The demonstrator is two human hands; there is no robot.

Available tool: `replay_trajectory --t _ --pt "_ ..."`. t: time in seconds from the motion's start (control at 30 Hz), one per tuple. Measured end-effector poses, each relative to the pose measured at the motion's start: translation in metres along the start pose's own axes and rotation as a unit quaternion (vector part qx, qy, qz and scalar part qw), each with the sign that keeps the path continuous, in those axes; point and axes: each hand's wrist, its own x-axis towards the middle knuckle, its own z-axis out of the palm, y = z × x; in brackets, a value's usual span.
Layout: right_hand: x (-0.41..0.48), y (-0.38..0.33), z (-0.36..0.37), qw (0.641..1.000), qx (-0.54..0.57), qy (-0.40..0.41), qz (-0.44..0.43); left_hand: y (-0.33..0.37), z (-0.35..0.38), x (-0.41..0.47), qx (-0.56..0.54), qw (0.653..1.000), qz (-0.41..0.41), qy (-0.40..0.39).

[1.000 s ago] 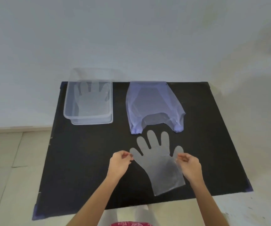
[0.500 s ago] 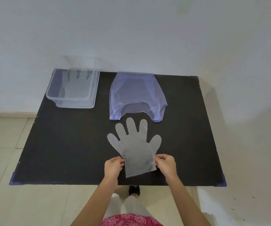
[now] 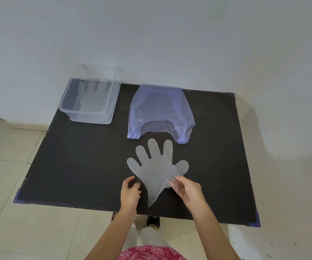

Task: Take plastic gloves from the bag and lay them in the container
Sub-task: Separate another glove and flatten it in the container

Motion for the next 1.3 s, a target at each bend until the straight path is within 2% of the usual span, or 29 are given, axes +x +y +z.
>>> replay_trajectory --t 0.17,0.27,0.43,0.6,0.8,0.93,1.13,1.3 --pt "-0.008 -0.002 -0.002 0.997 0.066 -0.032 0.031 0.004 0.008 -0.007 -0.03 0.999 0.004 -0.04" --pt "-0.006 0.001 -0.006 0.997 0.059 -0.04 0.03 0.005 0.009 -0.005 -0.065 0.996 -0.025 -0.058" --pt "0.004 0.008 -0.014 0.998 -0.052 0.006 -0.024 0.003 0.008 0.0 -0.055 0.996 -0.035 -0.067" --pt "0.01 0.008 -0.017 0.962 -0.186 0.101 -0.172 0.001 0.01 0.002 -0.039 0.996 -0.038 -0.071" --pt "0.008 0.006 -0.018 0.927 -0.276 0.079 -0.242 0.003 0.017 -0.002 -0.041 0.998 -0.033 -0.047" --pt "0.004 0.003 -0.016 0.92 -0.304 0.048 -0.241 0.004 0.02 -0.008 -0.016 0.998 -0.022 -0.061" --pt "-0.003 0.001 -0.014 0.936 -0.284 0.017 -0.206 0.009 0.023 -0.012 0.016 0.997 -0.028 -0.07" --pt "-0.011 -0.007 -0.005 0.941 -0.279 0.028 -0.189 0.016 0.015 -0.012 0.023 0.997 -0.021 -0.069"
